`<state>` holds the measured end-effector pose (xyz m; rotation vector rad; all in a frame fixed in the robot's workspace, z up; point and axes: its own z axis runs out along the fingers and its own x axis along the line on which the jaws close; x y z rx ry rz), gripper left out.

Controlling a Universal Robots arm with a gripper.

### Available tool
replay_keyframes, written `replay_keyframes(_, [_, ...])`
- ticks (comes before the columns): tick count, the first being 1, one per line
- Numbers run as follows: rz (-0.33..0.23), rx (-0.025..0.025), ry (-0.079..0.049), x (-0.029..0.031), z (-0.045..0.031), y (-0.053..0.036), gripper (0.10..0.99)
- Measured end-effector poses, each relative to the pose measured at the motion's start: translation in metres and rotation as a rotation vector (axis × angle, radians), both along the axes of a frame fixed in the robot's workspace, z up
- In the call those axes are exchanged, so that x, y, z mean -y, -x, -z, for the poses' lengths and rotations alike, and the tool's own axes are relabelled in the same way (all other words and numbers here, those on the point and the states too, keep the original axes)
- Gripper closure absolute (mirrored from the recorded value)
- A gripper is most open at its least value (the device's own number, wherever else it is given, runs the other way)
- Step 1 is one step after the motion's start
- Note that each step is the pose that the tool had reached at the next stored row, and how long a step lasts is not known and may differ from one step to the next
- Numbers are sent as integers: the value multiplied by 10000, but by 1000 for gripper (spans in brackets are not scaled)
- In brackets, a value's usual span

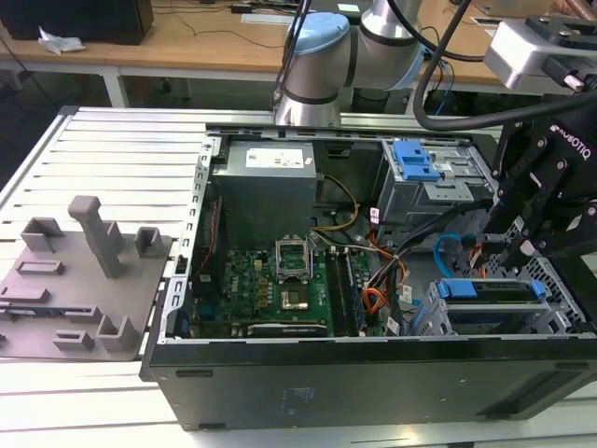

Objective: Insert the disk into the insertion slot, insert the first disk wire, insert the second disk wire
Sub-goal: 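Insert the disk into the insertion slot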

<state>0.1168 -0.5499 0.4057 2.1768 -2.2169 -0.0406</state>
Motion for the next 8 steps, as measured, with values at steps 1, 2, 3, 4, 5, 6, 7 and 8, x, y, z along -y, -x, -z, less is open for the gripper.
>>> replay_keyframes(1, [0,0,1,0,0,0,647])
replay_keyframes(2, [0,0,2,0,0,0,647])
replay_keyframes(3, [0,0,2,0,0,0,663])
replay_keyframes(4, [0,0,1,0,1,0,725])
replay_keyframes(5, [0,0,2,0,1,0,792])
replay_keyframes(6, [0,0,1,0,1,0,851])
replay_keyframes(7, [0,0,1,0,2,0,910])
replay_keyframes(8, [0,0,1,0,2,0,973])
